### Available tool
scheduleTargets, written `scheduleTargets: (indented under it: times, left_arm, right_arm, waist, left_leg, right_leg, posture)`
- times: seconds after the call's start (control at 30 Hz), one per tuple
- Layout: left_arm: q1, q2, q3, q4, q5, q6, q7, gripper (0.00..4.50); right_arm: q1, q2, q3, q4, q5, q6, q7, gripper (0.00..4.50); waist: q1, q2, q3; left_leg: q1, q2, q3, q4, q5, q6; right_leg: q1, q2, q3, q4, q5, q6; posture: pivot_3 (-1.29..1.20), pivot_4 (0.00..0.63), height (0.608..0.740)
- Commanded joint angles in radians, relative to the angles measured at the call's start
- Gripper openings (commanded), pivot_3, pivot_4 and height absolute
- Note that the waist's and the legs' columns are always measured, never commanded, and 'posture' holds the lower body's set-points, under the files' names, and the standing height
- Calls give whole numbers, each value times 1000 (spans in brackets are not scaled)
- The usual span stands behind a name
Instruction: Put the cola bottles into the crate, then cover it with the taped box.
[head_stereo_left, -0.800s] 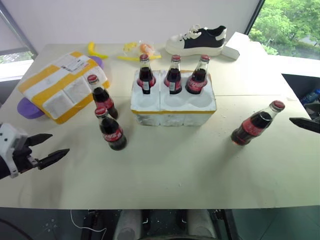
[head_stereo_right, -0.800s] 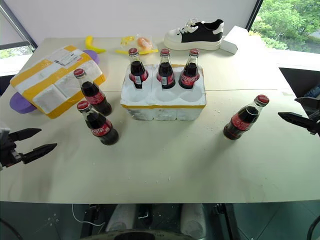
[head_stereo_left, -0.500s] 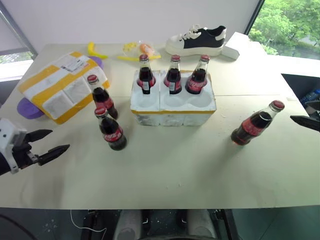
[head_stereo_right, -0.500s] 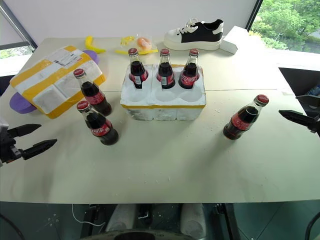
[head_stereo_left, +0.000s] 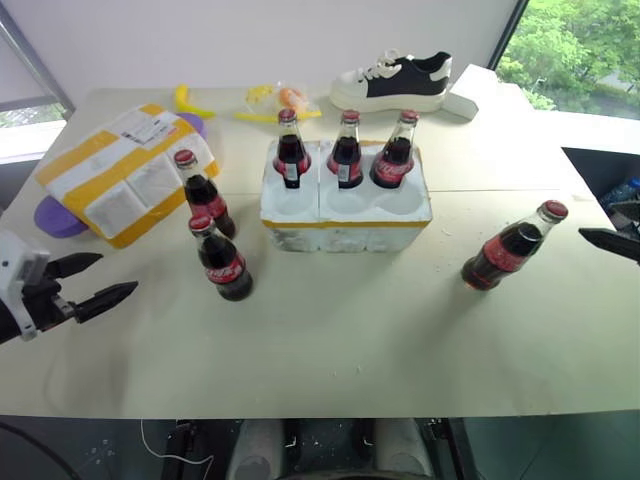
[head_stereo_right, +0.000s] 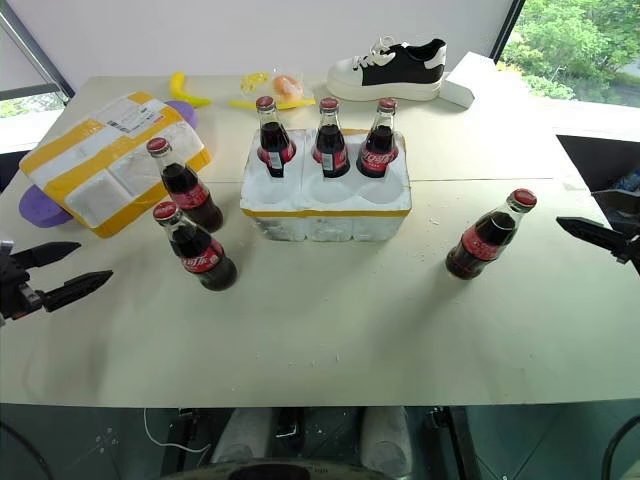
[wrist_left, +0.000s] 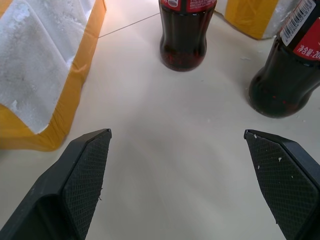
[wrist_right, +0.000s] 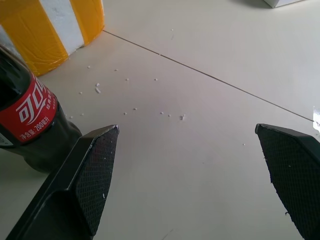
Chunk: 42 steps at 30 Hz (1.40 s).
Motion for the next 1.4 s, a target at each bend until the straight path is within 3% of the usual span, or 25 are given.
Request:
scheduleTargets:
  times: [0.03,0.33,0.6,0.83,0.97,1.4]
  left_arm:
    - [-14,22,17,-45,-28,10,-2,4458]
    - [-104,61,-22,-34,-70,50,-31,4458]
    - [-298,128,-169,98,-47,10,-126,4458]
    - [-226,185,-194,44,-26,-44,-252,4458]
    - [-179,177,-195,-47,-42,-36,-266,4458]
    - [-272,46,-371,-104,-39,-11,-156,4458]
  right_arm:
    - [-57,-28,-4,12,-3,-2,1,4500]
    - [-271,-94,22,-16,13,140,68,4500]
    - [-426,-77,105,-402,145,477,217,4500]
    - [-388,-34,95,-836,382,786,183,4500]
    - [-304,-13,69,-1005,476,849,149,4500]
    - [-238,-8,49,-1077,566,865,56,4500]
  waist:
    - [0,0,0]
    - [0,0,0]
    - [-1,1,0]
    - [1,0,0]
    - [9,-2,-1]
    - [7,-2,-1]
  left_leg:
    - [0,0,0,0,0,0]
    - [1,0,1,0,0,0]
    - [1,1,2,0,0,0]
    - [-2,1,6,0,0,0]
    - [-3,2,6,0,0,0]
    - [-2,1,8,1,-1,1]
  right_leg:
    - [0,0,0,0,0,0]
    - [0,0,1,1,0,0]
    - [-3,0,3,4,0,0]
    - [-10,-1,6,8,0,0]
    - [-11,-2,7,9,0,0]
    - [-11,-1,8,10,1,-1]
  posture:
    - [0,150,740]
    - [0,150,740]
    - [0,150,740]
    - [0,150,740]
    - [0,150,740]
    - [0,150,740]
